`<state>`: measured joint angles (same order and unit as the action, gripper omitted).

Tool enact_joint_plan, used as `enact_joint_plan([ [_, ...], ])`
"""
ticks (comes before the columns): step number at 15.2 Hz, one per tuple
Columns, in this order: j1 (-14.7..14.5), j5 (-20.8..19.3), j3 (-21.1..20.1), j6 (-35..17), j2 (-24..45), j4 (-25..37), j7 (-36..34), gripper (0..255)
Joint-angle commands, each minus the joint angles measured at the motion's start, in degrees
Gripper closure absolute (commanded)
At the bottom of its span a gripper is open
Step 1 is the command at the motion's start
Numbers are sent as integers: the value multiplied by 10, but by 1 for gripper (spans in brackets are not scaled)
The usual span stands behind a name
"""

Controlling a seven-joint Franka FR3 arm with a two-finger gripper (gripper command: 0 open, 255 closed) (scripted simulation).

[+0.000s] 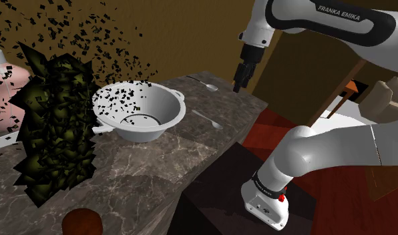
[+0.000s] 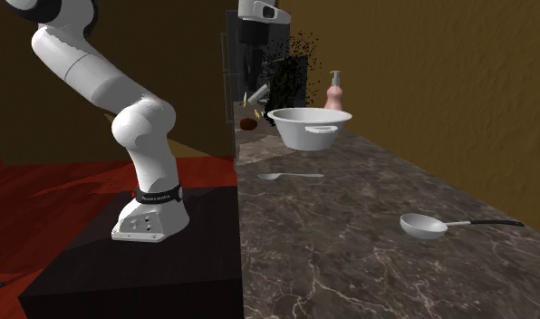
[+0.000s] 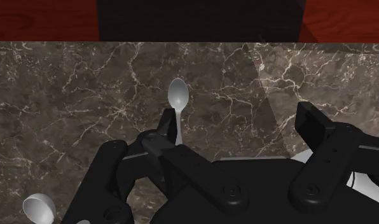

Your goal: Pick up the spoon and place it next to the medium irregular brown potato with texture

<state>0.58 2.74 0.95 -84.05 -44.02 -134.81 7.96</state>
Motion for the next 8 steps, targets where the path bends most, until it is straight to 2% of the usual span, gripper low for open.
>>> enact_joint_plan([
  [1,0,0,0,0,0,0,0,0],
  [8,9,0,26,-130,96,-44,23,0],
])
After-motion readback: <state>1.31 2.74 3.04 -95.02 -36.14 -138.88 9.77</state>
